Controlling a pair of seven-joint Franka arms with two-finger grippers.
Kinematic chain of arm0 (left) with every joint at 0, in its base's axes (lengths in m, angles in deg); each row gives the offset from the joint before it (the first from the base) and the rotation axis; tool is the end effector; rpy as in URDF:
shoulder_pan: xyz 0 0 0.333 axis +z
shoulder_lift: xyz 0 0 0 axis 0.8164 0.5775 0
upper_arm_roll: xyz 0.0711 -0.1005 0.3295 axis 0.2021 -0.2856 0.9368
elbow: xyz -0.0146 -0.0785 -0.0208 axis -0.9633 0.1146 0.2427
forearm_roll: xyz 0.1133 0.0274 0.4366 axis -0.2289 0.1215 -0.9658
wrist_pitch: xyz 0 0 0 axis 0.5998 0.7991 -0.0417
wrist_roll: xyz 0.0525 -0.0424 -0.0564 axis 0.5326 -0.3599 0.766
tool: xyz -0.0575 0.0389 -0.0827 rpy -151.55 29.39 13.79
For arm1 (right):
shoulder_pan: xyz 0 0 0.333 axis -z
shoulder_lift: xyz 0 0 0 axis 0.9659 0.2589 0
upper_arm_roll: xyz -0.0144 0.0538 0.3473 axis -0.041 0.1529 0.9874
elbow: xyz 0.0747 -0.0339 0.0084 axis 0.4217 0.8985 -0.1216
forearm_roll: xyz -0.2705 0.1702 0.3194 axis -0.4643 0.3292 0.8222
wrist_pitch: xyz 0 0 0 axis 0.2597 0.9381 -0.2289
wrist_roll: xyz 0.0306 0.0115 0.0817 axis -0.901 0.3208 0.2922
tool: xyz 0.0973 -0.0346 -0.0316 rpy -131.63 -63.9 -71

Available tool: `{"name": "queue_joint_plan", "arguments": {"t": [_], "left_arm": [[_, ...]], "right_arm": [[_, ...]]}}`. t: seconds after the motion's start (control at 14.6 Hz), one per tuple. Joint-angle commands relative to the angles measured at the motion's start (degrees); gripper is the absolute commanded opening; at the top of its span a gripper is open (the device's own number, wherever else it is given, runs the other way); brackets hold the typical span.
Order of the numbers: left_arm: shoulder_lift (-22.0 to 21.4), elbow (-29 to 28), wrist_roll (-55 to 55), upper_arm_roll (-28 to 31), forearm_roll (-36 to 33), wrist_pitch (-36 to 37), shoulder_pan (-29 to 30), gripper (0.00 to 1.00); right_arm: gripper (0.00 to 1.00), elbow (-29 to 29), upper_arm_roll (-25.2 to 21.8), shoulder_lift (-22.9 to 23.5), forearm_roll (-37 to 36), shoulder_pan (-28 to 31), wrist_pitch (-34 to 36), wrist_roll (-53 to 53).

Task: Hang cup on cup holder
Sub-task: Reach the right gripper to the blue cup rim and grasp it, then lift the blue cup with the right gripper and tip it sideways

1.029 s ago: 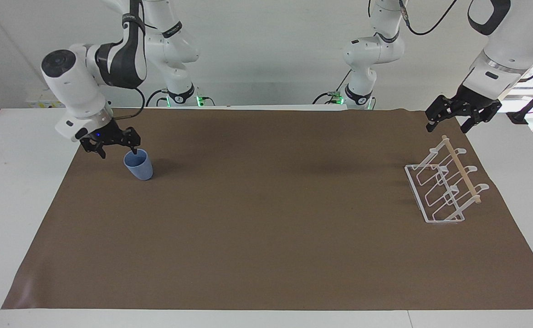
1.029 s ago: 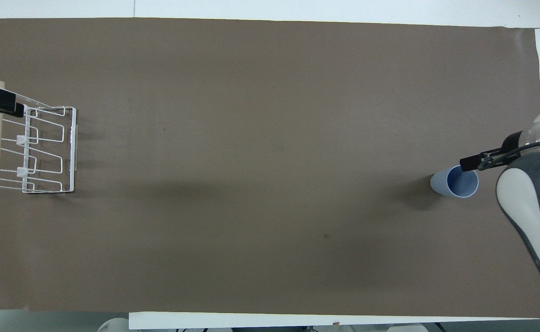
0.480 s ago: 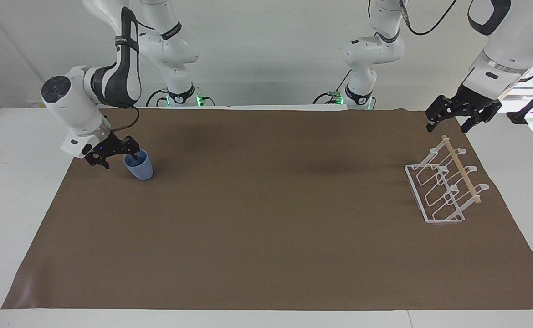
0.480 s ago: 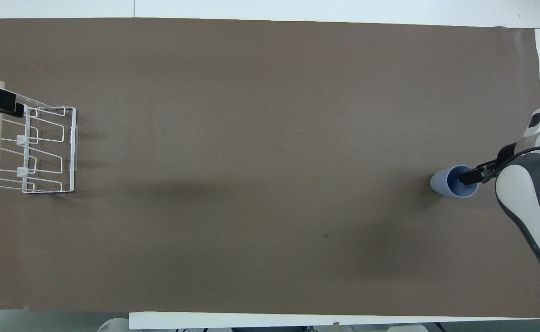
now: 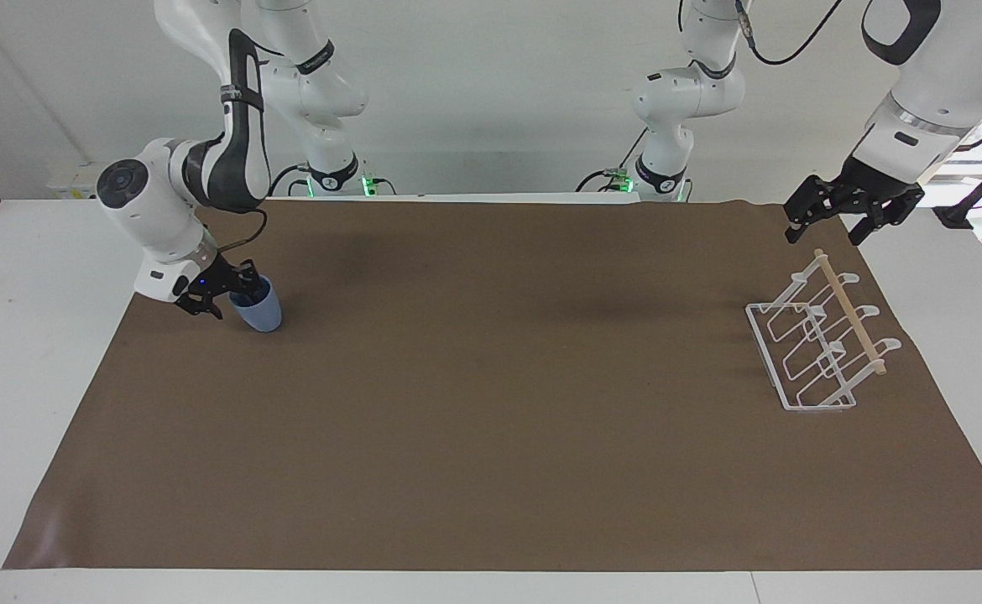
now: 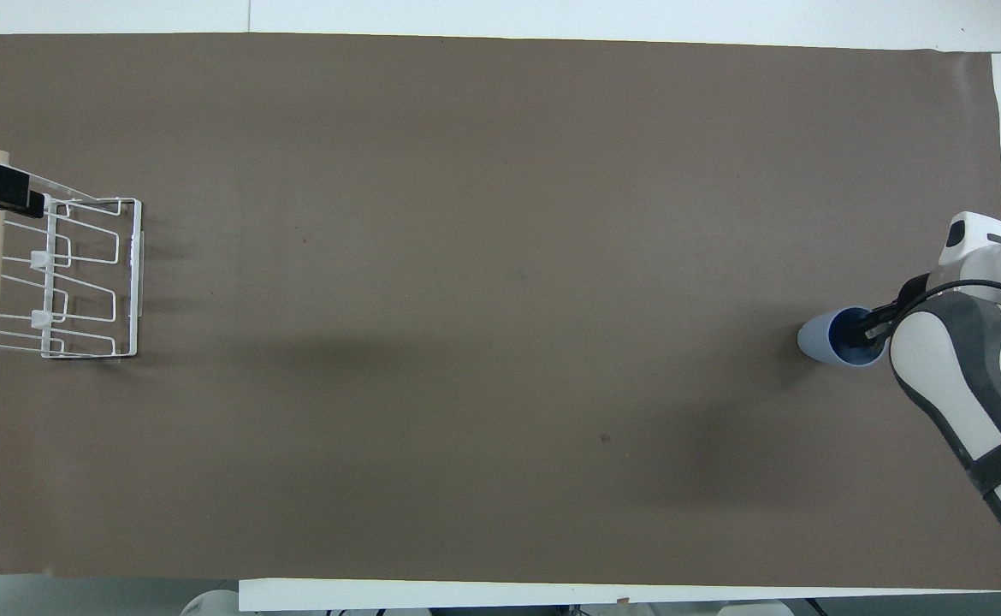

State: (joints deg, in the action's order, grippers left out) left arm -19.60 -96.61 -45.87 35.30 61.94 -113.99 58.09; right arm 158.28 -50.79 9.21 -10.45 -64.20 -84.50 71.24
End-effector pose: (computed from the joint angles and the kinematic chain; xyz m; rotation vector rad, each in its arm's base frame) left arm 0.6158 -0.0591 0.6768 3.1028 -0.1960 0.0280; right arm 0.5422 -0.1084 0.3452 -3.0125 -0.6772 0.1272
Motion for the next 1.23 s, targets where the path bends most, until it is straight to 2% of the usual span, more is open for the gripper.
{"name": "queue_joint_plan", "arguments": {"t": [0.0,0.14,0.21,0.41,0.55,0.69,0.89,1.03,1.17], "left_arm": [[-0.79,-0.53,-0.18,0.19,0.49,0.55,0.41,1.0],[-1.05,-1.23,-0.18,0.19,0.49,0.46,0.41,1.0],[-1.66,-2.28,-0.09,0.19,0.49,0.11,0.41,1.0],[-2.2,-3.43,1.22,0.19,0.41,-0.24,0.41,0.99],[-2.2,-3.43,1.32,0.19,0.23,-0.15,0.41,1.0],[-2.11,-3.43,3.24,0.19,0.23,-0.76,0.41,1.0],[-2.63,-5.36,11.57,0.01,0.4,-5.06,-0.38,0.99],[-2.81,-5.72,22.26,-0.25,2.67,-6.56,-0.47,0.99],[-2.64,-5.72,33.96,-0.43,7.16,-8.5,-0.73,0.99]], "right_arm": [[0.0,-1.3,0.14,0.33,0.83,0.19,0.29,1.75],[0.0,-1.84,0.32,0.6,1.09,0.19,1.26,2.71],[0.0,-3.14,0.5,0.77,2.83,0.19,3.96,2.89],[0.0,-12.7,0.76,3.4,18.09,-0.6,16.08,2.63],[0.0,-15.46,0.76,4.11,28.54,-1.04,21.64,0.71],[0.0,-15.2,0.85,3.94,41.81,-1.39,25.15,-7.78],[0.0,-14.5,1.29,3.5,57.73,-5.95,26.75,-20.1],[0.0,-11.26,1.29,2.19,70.37,-10.25,25.62,-29.24],[0.0,-8.18,1.29,0.78,84.08,-15.25,23.69,-33.47]]}}
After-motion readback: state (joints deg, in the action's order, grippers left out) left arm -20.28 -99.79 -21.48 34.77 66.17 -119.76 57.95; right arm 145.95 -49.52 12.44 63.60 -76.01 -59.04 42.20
